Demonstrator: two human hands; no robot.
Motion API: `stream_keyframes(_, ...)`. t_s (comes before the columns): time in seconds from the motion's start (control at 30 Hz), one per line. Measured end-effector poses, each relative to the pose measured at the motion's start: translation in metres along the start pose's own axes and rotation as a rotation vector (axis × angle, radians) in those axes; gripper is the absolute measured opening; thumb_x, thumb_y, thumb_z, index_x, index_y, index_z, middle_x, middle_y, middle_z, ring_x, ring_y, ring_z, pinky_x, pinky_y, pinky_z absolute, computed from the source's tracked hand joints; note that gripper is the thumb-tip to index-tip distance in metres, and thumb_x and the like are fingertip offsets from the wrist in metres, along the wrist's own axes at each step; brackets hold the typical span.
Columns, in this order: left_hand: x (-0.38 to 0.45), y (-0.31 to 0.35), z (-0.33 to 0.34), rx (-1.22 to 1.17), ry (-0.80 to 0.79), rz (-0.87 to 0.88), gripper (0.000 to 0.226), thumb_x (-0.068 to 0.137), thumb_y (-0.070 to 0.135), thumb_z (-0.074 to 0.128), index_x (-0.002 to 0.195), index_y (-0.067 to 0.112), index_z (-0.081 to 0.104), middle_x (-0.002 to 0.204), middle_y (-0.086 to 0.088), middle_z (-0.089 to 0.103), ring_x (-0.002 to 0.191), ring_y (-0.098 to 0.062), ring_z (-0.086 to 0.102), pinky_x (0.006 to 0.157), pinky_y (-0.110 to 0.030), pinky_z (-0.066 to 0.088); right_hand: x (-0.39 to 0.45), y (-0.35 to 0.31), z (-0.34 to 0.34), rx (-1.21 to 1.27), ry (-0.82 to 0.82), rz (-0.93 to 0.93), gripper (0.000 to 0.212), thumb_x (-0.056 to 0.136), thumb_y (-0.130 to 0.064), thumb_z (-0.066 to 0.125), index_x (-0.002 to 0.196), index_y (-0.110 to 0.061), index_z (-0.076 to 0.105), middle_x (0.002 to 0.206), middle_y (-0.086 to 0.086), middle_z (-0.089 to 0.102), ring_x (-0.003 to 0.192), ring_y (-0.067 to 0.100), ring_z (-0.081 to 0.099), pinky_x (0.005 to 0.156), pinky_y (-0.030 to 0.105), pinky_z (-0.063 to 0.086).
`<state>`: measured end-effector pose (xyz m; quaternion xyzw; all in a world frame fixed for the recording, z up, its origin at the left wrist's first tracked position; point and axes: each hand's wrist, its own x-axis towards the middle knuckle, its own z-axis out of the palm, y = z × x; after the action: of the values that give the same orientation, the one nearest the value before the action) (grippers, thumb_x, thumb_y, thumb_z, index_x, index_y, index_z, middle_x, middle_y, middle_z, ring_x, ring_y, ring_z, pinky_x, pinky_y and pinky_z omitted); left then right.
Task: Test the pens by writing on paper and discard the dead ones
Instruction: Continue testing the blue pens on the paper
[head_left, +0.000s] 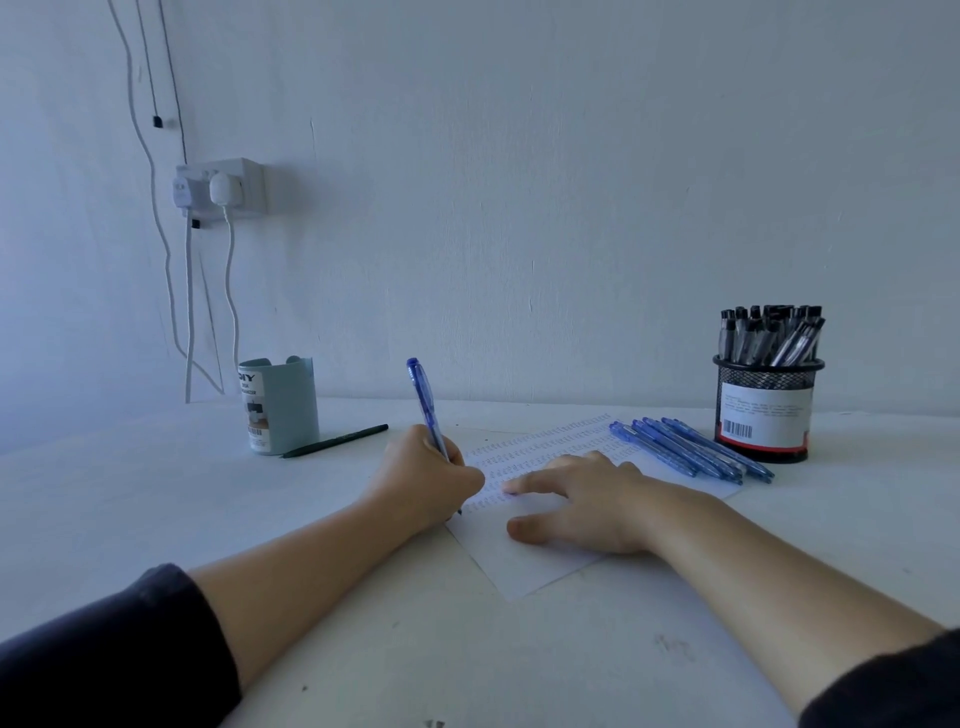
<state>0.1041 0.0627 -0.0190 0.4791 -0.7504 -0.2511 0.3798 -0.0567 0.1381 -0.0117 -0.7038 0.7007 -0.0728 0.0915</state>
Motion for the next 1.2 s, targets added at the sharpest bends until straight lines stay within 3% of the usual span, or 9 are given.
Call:
stream_keyframes(0.37, 0.0, 0.0, 0.0, -0.032, 0.014, -0.035, 0.028, 0.069, 0.006, 0.058, 0.045, 0.012, 0.047, 0.038, -0.001, 0.046, 0.041, -0.016, 0.041, 0.052, -0.023, 0.037, -0.002, -0.001, -0.001, 0.012, -0.011, 0.013, 0.055, 0.083, -0.07, 0.045, 0.135, -0.06, 0.032, 0.155, -0.009, 0.023, 0.145, 0.021, 0.006, 0.116, 0.044, 0.008)
stream_keyframes(0.5, 0.001, 0.002, -0.011, -0.423, 0.051, -0.124, 0.03, 0.083, 0.007, 0.051, 0.054, 0.009, 0.046, 0.043, -0.007, 0.049, 0.035, -0.012, 0.035, 0.039, -0.017, 0.027, -0.001, 0.002, 0.0, 0.023, 0.0, 0.01, 0.054, 0.084, -0.069, 0.044, 0.135, -0.058, 0.035, 0.155, -0.01, 0.023, 0.145, 0.02, 0.008, 0.117, 0.044, 0.008)
stream_keyframes(0.63, 0.008, 0.002, -0.024, -0.598, 0.152, -0.178, 0.025, 0.091, 0.008, 0.045, 0.067, 0.006, 0.052, 0.063, -0.009, 0.054, 0.055, -0.016, 0.047, 0.053, -0.027, 0.041, 0.002, 0.003, -0.001, 0.021, 0.048, 0.019, 0.048, 0.093, -0.061, 0.035, 0.138, -0.046, 0.039, 0.153, -0.01, 0.029, 0.143, 0.019, 0.014, 0.114, 0.041, 0.013)
stream_keyframes(0.7, 0.011, 0.002, -0.027, -0.637, 0.212, -0.193, 0.016, 0.093, 0.004, 0.045, 0.079, 0.005, 0.052, 0.064, -0.009, 0.053, 0.05, -0.017, 0.046, 0.052, -0.028, 0.042, 0.004, 0.006, -0.002, 0.016, 0.079, 0.036, 0.046, 0.095, -0.058, 0.032, 0.136, -0.041, 0.044, 0.15, -0.008, 0.035, 0.141, 0.02, 0.019, 0.111, 0.041, 0.018)
stream_keyframes(0.83, 0.012, -0.001, -0.028, -0.682, 0.268, -0.142, 0.016, 0.103, 0.027, 0.037, 0.095, 0.014, 0.043, 0.055, -0.009, 0.051, 0.031, -0.013, 0.033, 0.036, -0.02, 0.025, 0.006, 0.016, -0.005, 0.066, 0.144, 0.137, 0.038, 0.096, -0.056, 0.034, 0.121, -0.037, 0.056, 0.135, -0.008, 0.051, 0.134, 0.021, 0.033, 0.11, 0.04, 0.025)
stream_keyframes(0.9, 0.012, 0.0, -0.026, -0.697, 0.273, -0.138, 0.016, 0.103, 0.025, 0.034, 0.1, 0.014, 0.046, 0.053, -0.009, 0.051, 0.031, -0.014, 0.034, 0.038, -0.021, 0.026, 0.008, 0.024, -0.006, 0.093, 0.171, 0.177, 0.035, 0.096, -0.054, 0.034, 0.103, -0.031, 0.06, 0.114, -0.007, 0.059, 0.126, 0.022, 0.043, 0.106, 0.041, 0.031)
stream_keyframes(0.97, 0.011, 0.002, -0.026, -0.729, 0.265, -0.151, 0.019, 0.101, 0.015, 0.033, 0.095, 0.011, 0.051, 0.055, -0.01, 0.051, 0.035, -0.016, 0.038, 0.042, -0.025, 0.029, 0.011, 0.031, -0.005, 0.101, 0.19, 0.186, 0.035, 0.096, -0.052, 0.035, 0.079, -0.027, 0.053, 0.088, -0.008, 0.056, 0.11, 0.022, 0.053, 0.097, 0.04, 0.036)
stream_keyframes(1.03, 0.01, 0.002, -0.027, -0.751, 0.252, -0.169, 0.022, 0.098, 0.008, 0.034, 0.089, 0.006, 0.054, 0.057, -0.011, 0.05, 0.038, -0.016, 0.038, 0.042, -0.025, 0.029, 0.013, 0.033, -0.005, 0.093, 0.19, 0.193, 0.037, 0.096, -0.05, 0.036, 0.072, -0.025, 0.046, 0.08, -0.008, 0.052, 0.1, 0.021, 0.053, 0.094, 0.038, 0.038)
stream_keyframes(1.2, 0.006, 0.006, -0.028, -0.778, 0.17, -0.198, 0.03, 0.1, 0.025, 0.039, 0.083, 0.006, 0.055, 0.054, -0.009, 0.044, 0.035, -0.015, 0.03, 0.036, -0.021, 0.022, 0.011, 0.029, -0.004, 0.035, 0.182, 0.213, 0.036, 0.096, -0.046, 0.038, 0.099, -0.018, 0.06, 0.108, -0.005, 0.063, 0.107, 0.018, 0.053, 0.099, 0.037, 0.038)
